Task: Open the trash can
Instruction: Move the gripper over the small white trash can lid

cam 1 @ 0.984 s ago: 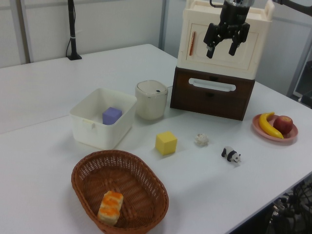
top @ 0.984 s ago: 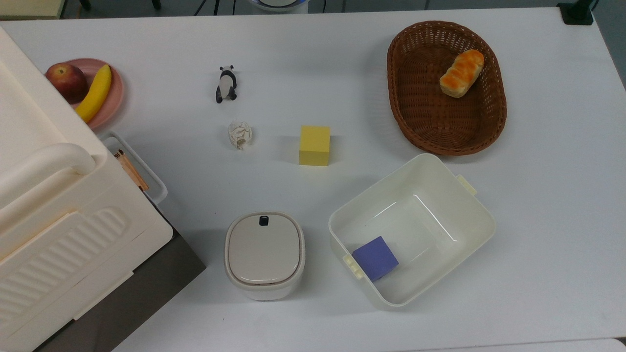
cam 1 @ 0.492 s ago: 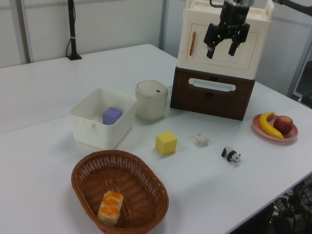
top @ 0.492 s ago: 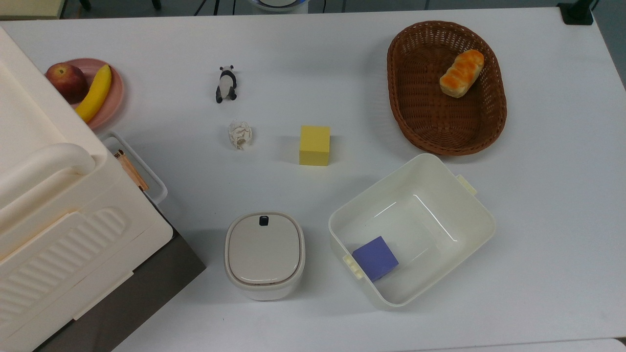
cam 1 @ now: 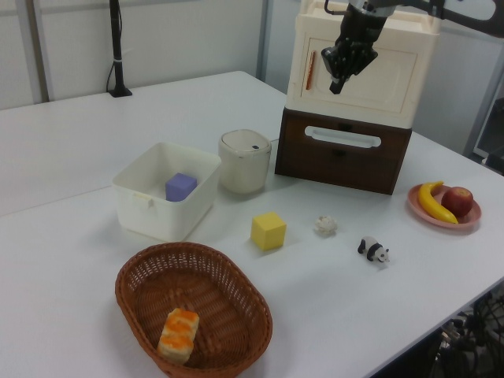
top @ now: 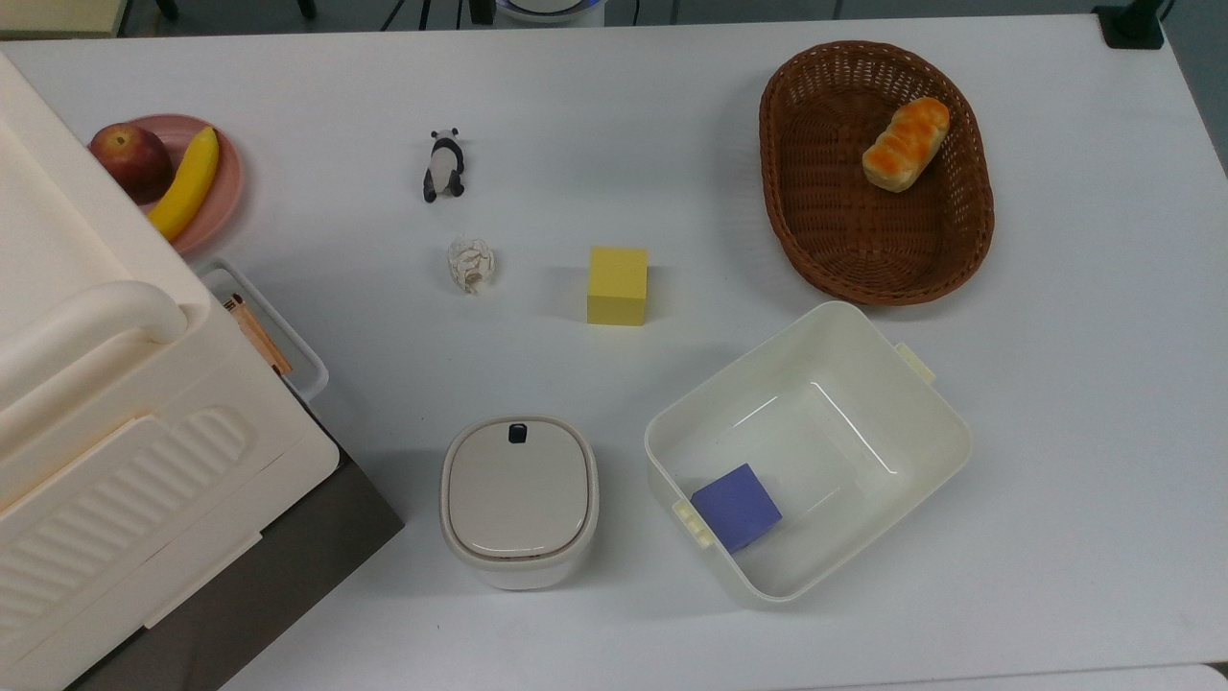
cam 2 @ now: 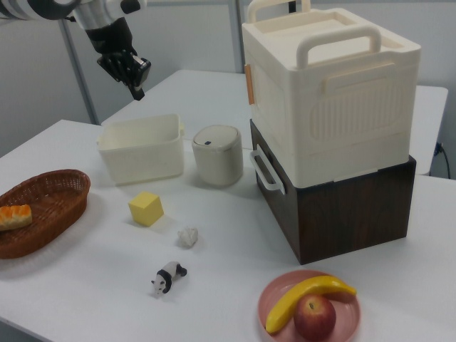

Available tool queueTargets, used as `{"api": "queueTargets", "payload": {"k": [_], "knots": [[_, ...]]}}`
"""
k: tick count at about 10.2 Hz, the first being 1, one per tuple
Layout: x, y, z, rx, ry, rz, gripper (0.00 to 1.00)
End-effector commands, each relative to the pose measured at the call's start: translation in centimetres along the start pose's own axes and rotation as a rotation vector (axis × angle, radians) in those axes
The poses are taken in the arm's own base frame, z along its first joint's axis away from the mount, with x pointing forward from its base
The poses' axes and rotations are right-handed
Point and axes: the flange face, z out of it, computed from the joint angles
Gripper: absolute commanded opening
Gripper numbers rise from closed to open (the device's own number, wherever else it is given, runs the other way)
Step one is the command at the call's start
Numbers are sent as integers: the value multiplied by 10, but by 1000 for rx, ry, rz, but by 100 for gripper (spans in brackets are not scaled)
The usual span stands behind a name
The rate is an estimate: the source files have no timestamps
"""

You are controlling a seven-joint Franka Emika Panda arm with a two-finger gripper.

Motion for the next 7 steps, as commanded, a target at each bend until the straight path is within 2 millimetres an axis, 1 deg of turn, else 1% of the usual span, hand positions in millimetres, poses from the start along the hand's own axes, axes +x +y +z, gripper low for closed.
{"api": "queueTargets", "payload": {"k": [1,2,3,4,5,6,7], "knots": [[33,-15,45,28,89,-7,0],[50,-23,71,34,127,-19,0],[61,-24,92,34,152,-20,0],[72,-31,122,36,170,-39,0],[81,-42,137,39,192,-59,0],[86,-43,158,22,183,-75,0],[88,-45,171,13,182,-83,0]]}}
